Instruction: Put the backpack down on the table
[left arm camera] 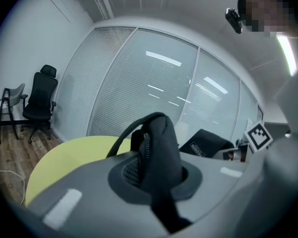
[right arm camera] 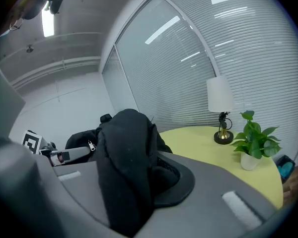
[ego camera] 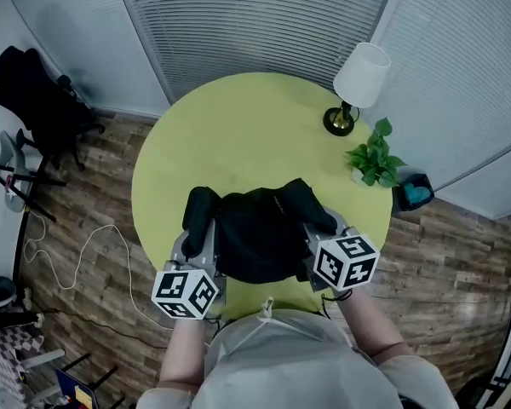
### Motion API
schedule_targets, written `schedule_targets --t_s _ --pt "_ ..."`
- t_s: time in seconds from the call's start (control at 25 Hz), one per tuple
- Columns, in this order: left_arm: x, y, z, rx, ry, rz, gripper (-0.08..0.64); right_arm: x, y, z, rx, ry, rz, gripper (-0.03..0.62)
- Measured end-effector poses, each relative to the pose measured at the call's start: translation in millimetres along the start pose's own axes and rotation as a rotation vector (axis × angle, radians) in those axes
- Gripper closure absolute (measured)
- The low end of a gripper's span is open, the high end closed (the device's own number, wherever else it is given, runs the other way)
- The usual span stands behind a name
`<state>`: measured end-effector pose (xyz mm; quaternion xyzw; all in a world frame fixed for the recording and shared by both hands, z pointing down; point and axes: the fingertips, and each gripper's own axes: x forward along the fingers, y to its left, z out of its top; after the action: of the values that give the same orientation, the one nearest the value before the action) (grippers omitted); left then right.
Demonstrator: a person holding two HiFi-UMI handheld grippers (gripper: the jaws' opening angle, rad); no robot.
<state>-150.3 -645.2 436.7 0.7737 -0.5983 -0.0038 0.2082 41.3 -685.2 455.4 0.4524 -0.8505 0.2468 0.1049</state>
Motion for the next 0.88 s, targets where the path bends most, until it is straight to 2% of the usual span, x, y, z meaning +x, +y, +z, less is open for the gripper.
schedule_targets --t_s 0.28,0.44,0.6,0.76,0.88 --pt "52.4 15.2 -4.3 0.028 0.026 0.014 0.532 46.2 -31.1 12.1 -0.017 0.013 0.008 0.562" --pt "71.0 23.2 -16.7 0.035 0.06 0.027 0.531 65.0 -43.9 5.8 -0.035 0.018 -0.001 0.561" --pt "76.4 25.3 -38.9 0.035 0.096 0.031 0.53 75.1 -54.9 -13.2 -0.049 0.029 -0.023 0.557" --pt "77.0 21.3 -42.0 0.072 0.072 -0.005 0.529 74.2 -60.8 -19.7 -0.04 -0.004 -0.038 0.554" --pt "75.5 20.5 -44.5 0.069 0.068 -0.009 0.528 70.4 -61.6 -23.6 -0.037 -0.017 -0.05 0.549"
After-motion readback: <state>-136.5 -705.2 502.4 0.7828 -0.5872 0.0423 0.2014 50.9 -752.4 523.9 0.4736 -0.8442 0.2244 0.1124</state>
